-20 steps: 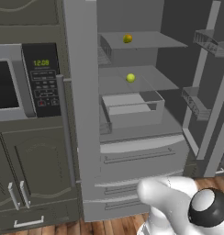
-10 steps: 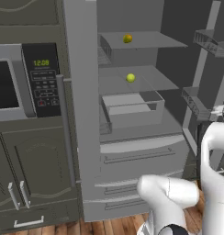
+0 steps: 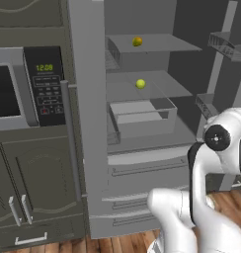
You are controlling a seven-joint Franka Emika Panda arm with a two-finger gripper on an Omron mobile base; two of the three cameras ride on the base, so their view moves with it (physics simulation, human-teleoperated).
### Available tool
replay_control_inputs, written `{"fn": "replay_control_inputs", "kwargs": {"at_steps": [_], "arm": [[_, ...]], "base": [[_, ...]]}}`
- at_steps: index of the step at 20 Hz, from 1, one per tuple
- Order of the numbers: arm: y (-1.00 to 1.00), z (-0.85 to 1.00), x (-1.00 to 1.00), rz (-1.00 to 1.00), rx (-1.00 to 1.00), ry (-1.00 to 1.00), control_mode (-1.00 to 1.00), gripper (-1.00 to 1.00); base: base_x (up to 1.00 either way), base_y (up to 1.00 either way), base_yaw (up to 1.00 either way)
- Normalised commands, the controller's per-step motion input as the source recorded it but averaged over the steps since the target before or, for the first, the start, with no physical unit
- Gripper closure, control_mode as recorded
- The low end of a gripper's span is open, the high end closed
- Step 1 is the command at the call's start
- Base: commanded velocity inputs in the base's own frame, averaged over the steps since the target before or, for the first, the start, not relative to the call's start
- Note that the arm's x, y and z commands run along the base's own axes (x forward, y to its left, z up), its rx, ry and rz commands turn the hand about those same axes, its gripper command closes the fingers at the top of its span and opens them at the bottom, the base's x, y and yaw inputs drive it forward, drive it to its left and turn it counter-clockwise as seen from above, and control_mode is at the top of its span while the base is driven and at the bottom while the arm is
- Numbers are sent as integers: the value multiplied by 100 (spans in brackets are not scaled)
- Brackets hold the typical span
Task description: Retrieve the mango and pear from the fridge and place them into the bowl on the dining table.
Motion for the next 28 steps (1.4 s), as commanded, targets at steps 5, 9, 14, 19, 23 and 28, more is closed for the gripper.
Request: {"fn": "replay_control_inputs", "kwargs": {"at_steps": [5, 9, 14, 19, 23, 28], "arm": [[46, 39, -55, 6, 0, 12, -100, -100], [39, 39, -55, 13, 0, 21, -100, -100], [38, 14, -19, 17, 0, 36, -100, -100], [29, -10, 5, 19, -1, 49, -100, -100], [9, -44, 25, 6, -4, 35, -100, -100], [-18, -61, 33, -3, -8, 0, -100, -100]], "base": [[0, 0, 0], [0, 0, 0], [0, 0, 0], [0, 0, 0], [0, 0, 0], [0, 0, 0]]}}
